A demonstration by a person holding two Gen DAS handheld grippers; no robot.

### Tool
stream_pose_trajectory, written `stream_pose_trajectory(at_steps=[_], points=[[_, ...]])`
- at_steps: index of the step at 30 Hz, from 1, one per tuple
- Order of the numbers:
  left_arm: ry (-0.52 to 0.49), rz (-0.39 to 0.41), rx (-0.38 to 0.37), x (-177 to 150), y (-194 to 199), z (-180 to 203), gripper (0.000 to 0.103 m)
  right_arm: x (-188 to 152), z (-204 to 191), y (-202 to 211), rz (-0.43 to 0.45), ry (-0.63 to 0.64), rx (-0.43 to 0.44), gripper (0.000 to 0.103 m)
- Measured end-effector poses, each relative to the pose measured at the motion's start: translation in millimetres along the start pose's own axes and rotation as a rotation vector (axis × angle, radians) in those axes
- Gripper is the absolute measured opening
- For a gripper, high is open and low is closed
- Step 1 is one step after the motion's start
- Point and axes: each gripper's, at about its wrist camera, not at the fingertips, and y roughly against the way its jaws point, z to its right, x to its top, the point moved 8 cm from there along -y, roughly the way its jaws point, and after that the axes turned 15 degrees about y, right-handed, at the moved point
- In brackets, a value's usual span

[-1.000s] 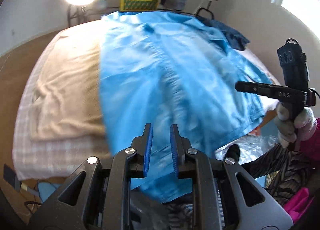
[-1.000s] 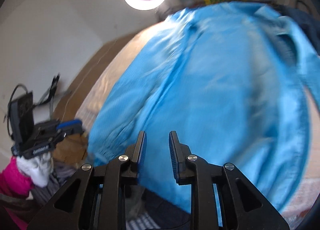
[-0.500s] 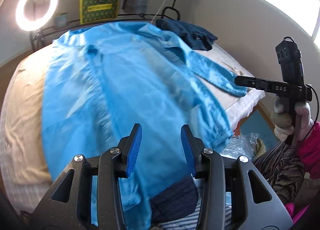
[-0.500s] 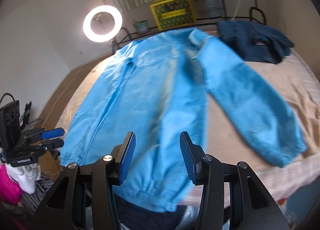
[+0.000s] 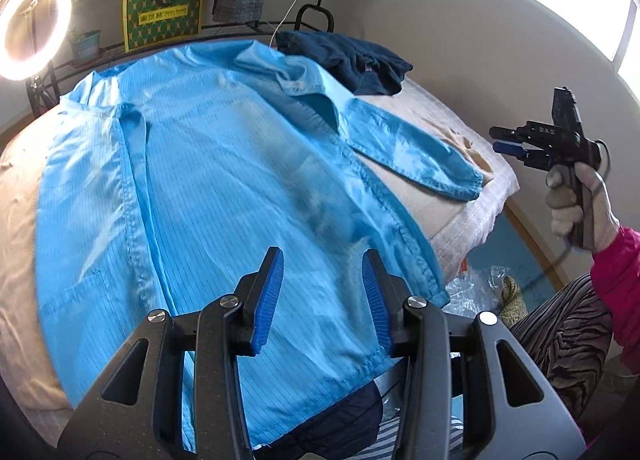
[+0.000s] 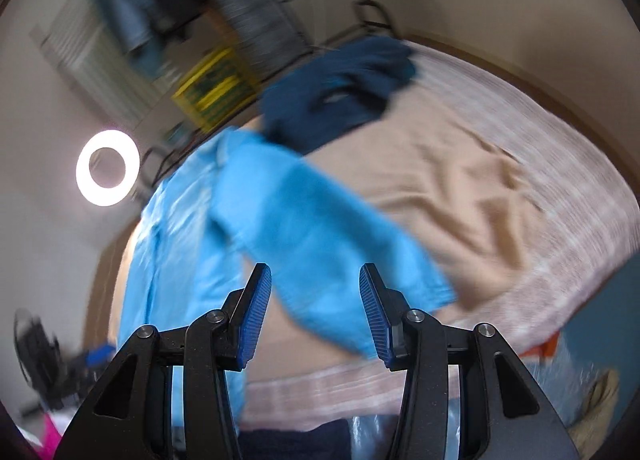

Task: Fold large clothes
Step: 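Grasp the light blue shirt's side edge near the sleeve with the right tool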

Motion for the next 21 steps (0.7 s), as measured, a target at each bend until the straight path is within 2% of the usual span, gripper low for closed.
stream_pose_trajectory(at_steps=[2, 6, 9, 15, 16, 17, 21], points=[[0.005, -0.013, 0.006, -2.7, -4.5, -4.2, 0.042, -3.0, 17.5, -9.1, -0.028, -0.035, -0.034, 0.045], [0.016, -0.020, 0.007, -4.9, -5.8, -11.1, 0.042, -15.5, 31.0, -35.2, -0.108, -0.066, -0.044, 0.045], [0.028, -0.019, 0.006, -4.4, -5.4, -15.5, 0.042, -24.4, 30.4, -50.5, -0.169, -0.045, -0.068, 0.045], [0.022, -0.014, 0.008, -4.0, -2.7, -17.1, 0.042, -31.4, 25.1, -62.3, -0.219, 0.022, -0.107, 0.044], [0.021, -0.012, 0.010, -4.1, -2.4, -16.7, 0.042, -32.2, 24.6, -63.4, -0.222, 0.029, -0.110, 0.030], [0.020, -0.011, 0.011, -3.6, -2.2, -16.7, 0.042, -33.2, 23.9, -65.0, -0.231, 0.031, -0.102, 0.010], [0.021, -0.002, 0.013, -1.8, -0.4, -17.0, 0.042, -27.5, 17.8, -54.4, -0.183, 0.052, -0.097, 0.004]])
